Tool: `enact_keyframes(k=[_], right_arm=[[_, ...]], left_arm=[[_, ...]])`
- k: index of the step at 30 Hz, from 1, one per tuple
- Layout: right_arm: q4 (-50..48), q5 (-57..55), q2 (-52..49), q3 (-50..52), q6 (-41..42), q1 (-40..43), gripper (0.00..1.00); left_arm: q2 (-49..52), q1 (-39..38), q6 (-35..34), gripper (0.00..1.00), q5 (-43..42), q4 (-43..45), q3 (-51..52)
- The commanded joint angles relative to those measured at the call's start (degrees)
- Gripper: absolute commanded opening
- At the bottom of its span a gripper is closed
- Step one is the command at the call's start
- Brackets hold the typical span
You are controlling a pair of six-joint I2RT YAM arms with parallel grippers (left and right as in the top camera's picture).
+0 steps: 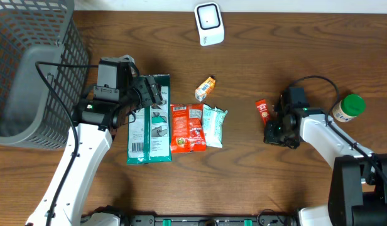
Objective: Scan the item barcode
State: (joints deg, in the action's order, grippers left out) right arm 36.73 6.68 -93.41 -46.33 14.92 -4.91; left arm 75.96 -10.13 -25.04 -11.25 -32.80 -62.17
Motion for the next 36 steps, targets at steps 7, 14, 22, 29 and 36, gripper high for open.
enact_keyframes(k=[7, 14, 22, 29, 36], right_arm=[[0.9, 2.4, -0.7, 0.7, -1.5, -0.4, 0.01], [9.3, 3.5, 0.5, -13.1, -4.3, -0.4, 0.01], [-0.1, -0.9, 0.4, -12.7, -4.3, -0.4, 0.01], [-10.8, -0.8, 0.0, -5.6, -3.1, -0.4, 0.01], [-20.8, -0.3, -0.5, 2.4, -2.8, -0.4, 0.02]], left_arm=[[0.1, 0.2, 1.0, 0.87, 0.2, 0.0, -0.4], [0.1, 0.2, 1.0, 0.86, 0.2, 0.0, -0.4], [0.1, 0.2, 1.0, 0.86, 0.2, 0.0, -0.4], [0.1, 0.2, 1.0, 0.86, 0.2, 0.0, -0.4], [0.1, 0.2, 1.0, 0.87, 0.2, 0.0, -0.4]])
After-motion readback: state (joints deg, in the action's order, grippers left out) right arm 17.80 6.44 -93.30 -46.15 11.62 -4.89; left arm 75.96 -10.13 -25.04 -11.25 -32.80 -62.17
